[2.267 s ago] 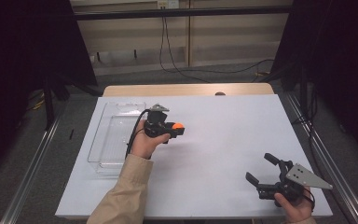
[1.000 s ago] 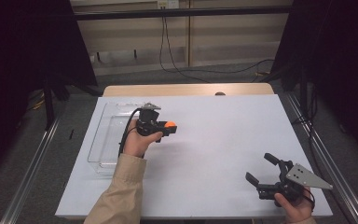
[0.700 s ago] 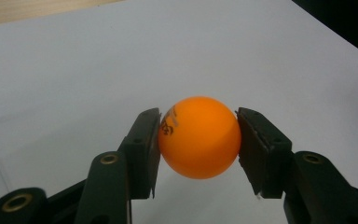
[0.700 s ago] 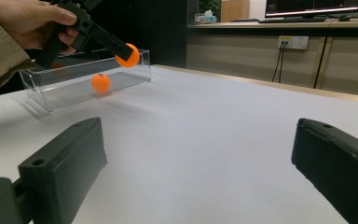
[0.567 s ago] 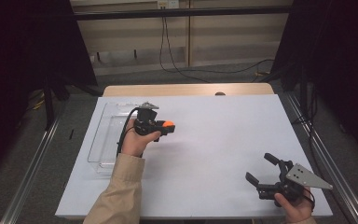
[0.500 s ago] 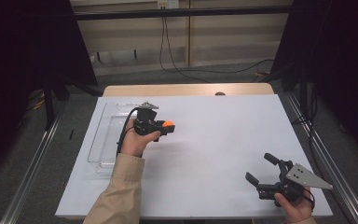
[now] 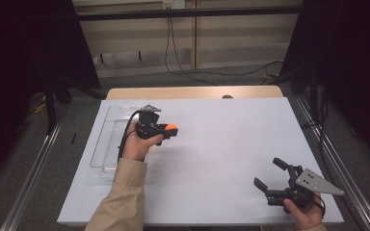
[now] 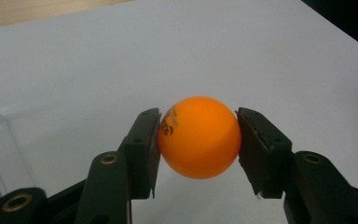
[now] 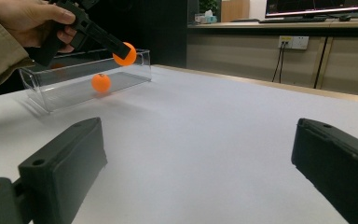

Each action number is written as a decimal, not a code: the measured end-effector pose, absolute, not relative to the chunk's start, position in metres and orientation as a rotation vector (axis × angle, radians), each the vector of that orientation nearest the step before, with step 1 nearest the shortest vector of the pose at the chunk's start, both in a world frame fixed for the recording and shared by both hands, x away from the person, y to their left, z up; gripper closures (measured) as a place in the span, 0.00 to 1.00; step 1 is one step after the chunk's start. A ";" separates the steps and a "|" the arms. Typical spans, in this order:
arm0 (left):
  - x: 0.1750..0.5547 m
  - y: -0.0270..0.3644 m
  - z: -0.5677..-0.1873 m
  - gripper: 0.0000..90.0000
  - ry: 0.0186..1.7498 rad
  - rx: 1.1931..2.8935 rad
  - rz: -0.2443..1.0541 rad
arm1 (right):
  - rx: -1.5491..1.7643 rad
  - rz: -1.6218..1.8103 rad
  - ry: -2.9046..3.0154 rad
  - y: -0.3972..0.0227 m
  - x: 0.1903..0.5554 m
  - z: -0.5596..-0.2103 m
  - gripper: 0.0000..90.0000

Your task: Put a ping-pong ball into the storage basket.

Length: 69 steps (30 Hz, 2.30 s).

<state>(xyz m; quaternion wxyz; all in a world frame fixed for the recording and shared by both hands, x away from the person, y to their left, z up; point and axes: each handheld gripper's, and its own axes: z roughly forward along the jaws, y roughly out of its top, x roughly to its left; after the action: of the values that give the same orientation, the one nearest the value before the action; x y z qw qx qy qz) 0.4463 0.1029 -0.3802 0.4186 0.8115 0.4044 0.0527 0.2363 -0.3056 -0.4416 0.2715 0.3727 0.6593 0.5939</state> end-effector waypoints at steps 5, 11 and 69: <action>0.447 0.106 -0.379 0.57 1.017 2.038 0.135 | 1.004 1.600 1.776 -0.306 0.236 -0.442 0.03; 0.447 0.109 -0.379 0.57 1.026 2.040 0.138 | 1.005 1.600 1.776 -0.305 0.236 -0.442 0.03; 0.449 0.138 -0.369 0.57 1.068 2.017 0.198 | 0.999 1.605 1.775 -0.305 0.236 -0.441 0.03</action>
<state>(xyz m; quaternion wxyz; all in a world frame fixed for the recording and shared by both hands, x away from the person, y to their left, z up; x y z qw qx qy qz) 0.4488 0.1382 -0.3695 0.4125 0.8020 0.4247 0.0787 0.2361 -0.3051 -0.4414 0.2706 0.3708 0.6590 0.5958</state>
